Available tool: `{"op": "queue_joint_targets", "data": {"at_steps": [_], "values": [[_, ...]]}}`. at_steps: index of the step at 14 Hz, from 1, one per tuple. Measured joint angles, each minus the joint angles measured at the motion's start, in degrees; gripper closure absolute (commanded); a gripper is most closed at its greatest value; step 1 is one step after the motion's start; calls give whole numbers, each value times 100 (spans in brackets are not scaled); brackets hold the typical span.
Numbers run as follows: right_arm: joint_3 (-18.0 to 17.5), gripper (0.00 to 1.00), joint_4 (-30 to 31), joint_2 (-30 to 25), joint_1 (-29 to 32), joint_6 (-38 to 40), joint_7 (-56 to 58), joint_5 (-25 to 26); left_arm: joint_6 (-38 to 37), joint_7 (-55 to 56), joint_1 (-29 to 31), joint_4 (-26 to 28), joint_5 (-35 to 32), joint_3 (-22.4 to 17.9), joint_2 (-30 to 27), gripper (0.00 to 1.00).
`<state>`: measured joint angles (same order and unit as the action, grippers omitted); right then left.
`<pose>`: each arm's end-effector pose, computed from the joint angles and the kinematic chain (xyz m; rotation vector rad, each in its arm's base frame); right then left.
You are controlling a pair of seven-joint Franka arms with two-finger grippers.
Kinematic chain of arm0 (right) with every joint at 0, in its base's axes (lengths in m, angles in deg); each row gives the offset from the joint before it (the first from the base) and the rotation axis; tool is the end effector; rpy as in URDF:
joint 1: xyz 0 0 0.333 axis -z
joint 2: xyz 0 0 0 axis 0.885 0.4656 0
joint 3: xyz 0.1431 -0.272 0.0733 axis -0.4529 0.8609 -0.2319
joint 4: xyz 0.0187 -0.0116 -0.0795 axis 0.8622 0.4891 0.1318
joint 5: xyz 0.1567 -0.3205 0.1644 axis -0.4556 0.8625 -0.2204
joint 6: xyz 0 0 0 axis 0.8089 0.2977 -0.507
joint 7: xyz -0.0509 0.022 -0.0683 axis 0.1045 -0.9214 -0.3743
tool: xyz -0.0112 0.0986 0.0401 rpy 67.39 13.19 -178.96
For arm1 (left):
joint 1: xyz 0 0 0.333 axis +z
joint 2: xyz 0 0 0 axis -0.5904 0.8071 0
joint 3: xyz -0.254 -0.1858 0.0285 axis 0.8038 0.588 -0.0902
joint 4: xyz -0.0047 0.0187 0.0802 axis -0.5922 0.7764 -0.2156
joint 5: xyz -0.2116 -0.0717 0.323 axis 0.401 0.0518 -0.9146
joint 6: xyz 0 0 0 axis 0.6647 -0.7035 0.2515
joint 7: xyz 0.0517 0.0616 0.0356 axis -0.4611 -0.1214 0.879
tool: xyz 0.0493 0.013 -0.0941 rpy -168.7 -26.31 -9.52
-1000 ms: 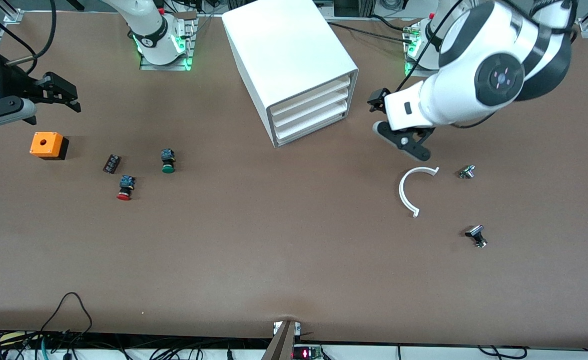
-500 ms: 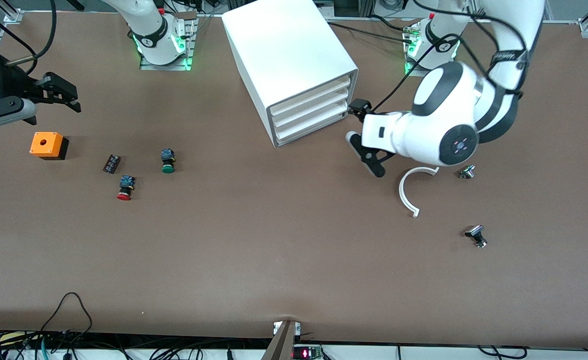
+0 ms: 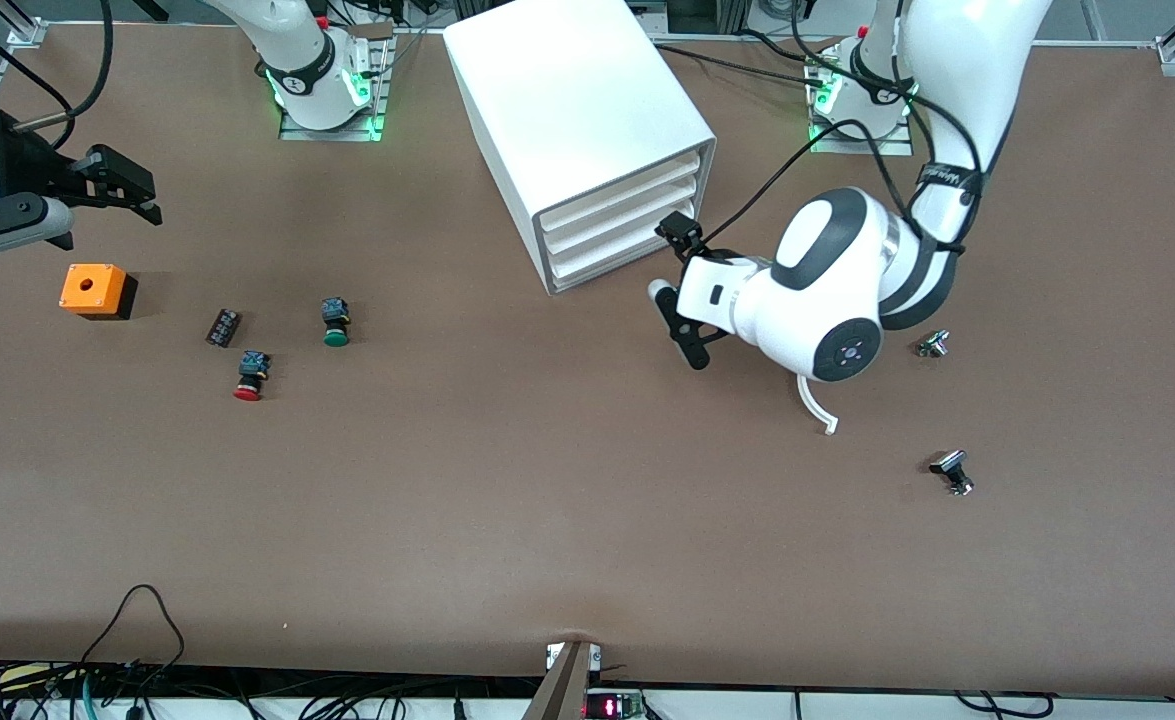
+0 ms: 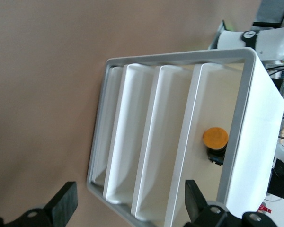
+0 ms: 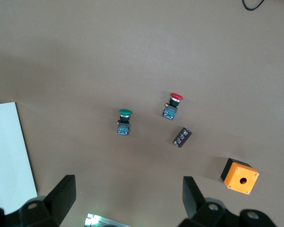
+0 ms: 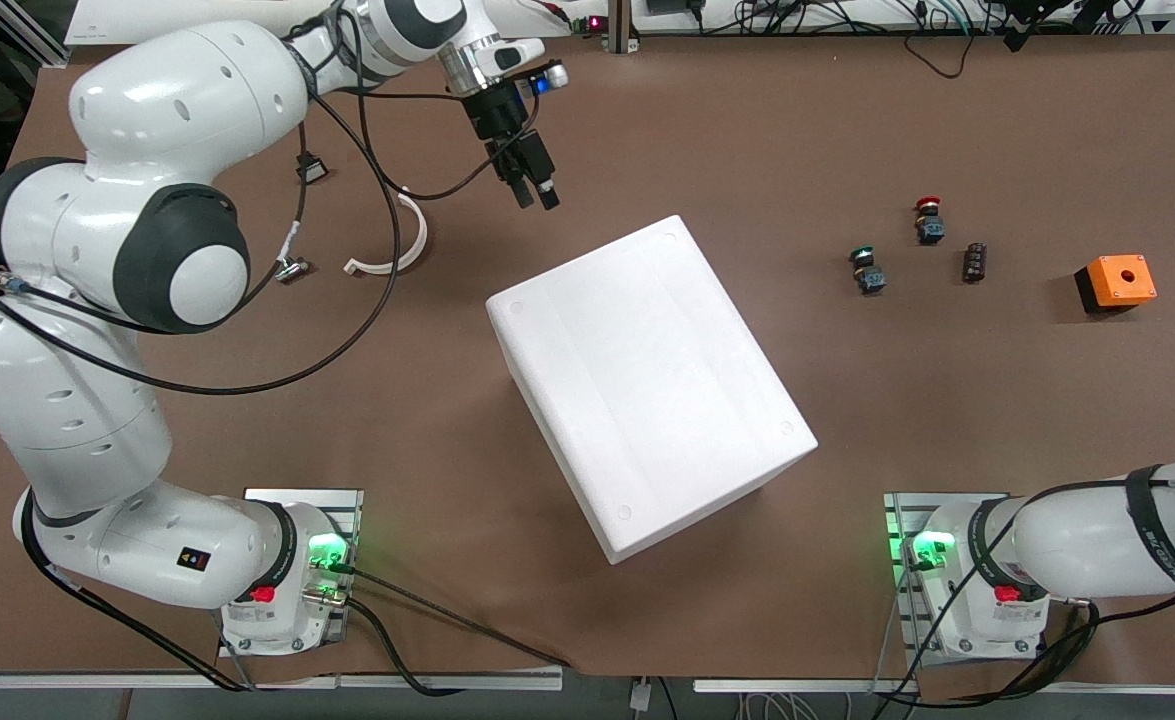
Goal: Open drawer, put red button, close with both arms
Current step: 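Hook the drawer front with the left gripper and pull it open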
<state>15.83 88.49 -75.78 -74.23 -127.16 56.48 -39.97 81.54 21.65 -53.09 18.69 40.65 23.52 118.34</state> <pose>0.5510 0.0402 0.6184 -3.0841 -0.4838 0.0897 0.5627 -0.3446 0.3473 2.1184 -1.0345 -0.5768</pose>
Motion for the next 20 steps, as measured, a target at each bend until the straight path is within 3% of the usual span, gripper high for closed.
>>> {"op": "queue_joint_targets", "data": {"at_steps": [6,13,20], "values": [[3,0,0,12,1,0,0,0,74,-615,-243,-34,319,38,567,0],[5,0,0,14,1,0,-1,0,139,-912,-502,-7,325,48,783,0],[5,0,0,15,1,0,-1,0,594,-997,-631,350,325,219,857,0]]}}
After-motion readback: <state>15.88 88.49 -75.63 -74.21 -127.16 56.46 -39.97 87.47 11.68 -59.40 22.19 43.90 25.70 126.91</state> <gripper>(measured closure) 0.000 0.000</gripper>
